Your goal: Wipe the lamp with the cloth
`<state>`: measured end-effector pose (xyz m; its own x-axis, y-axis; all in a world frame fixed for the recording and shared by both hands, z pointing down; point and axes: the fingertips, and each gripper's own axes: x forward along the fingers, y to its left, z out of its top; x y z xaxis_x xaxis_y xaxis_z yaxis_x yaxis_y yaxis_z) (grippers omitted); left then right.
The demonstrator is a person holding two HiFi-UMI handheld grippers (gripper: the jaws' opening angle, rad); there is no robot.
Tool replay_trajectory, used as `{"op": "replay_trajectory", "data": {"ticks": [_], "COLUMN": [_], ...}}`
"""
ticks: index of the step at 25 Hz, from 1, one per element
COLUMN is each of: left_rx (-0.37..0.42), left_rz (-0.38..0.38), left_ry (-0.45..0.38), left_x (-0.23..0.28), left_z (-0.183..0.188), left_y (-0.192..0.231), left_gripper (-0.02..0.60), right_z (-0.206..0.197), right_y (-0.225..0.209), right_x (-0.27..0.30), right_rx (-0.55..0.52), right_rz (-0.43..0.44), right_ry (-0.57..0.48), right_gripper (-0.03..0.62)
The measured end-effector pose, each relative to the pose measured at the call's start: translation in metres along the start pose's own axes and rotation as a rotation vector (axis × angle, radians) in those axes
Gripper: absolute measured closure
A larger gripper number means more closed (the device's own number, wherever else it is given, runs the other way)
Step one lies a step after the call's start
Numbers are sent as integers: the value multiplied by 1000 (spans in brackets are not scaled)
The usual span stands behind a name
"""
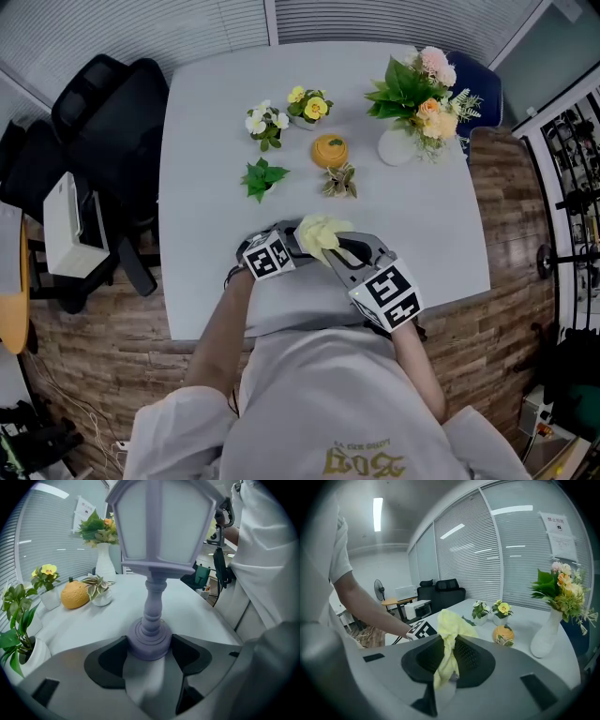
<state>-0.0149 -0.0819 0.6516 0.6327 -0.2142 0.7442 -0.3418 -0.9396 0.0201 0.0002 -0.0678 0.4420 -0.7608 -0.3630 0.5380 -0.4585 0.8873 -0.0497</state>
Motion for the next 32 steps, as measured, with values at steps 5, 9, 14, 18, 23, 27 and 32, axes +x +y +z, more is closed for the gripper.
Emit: {"op": "replay_trajectory", "data": {"ticks": [5, 9, 14, 18, 23, 27, 32], "left_rx": [-2, -3, -2, -2, 1, 0, -3], "left_rz": [-1, 1, 2, 4, 7, 4, 4], "left_ry": [2, 4, 2, 2, 1, -1, -2], "left_x": [0, 0, 0, 0, -1, 0, 0], "left_z": [0, 0, 0, 1, 1, 1, 1], "left_y": [0, 1, 0, 0, 0, 0, 1], "left_gripper": [276, 276, 276, 276, 276, 276, 276], "right_z": [1, 2, 5, 8, 12, 16, 19], "right_y": [14, 22, 25, 25, 23, 20, 19], "right_x": [5, 9, 13, 18, 23, 29, 32], "right_rx": [-43, -59, -90, -103, -103, -95, -102], "right_rz": [49, 61, 57, 60, 61, 66, 69], "right_ry": [24, 37, 36, 37, 26, 14, 11], "right_gripper": [525, 525, 525, 525, 525, 525, 526]}}
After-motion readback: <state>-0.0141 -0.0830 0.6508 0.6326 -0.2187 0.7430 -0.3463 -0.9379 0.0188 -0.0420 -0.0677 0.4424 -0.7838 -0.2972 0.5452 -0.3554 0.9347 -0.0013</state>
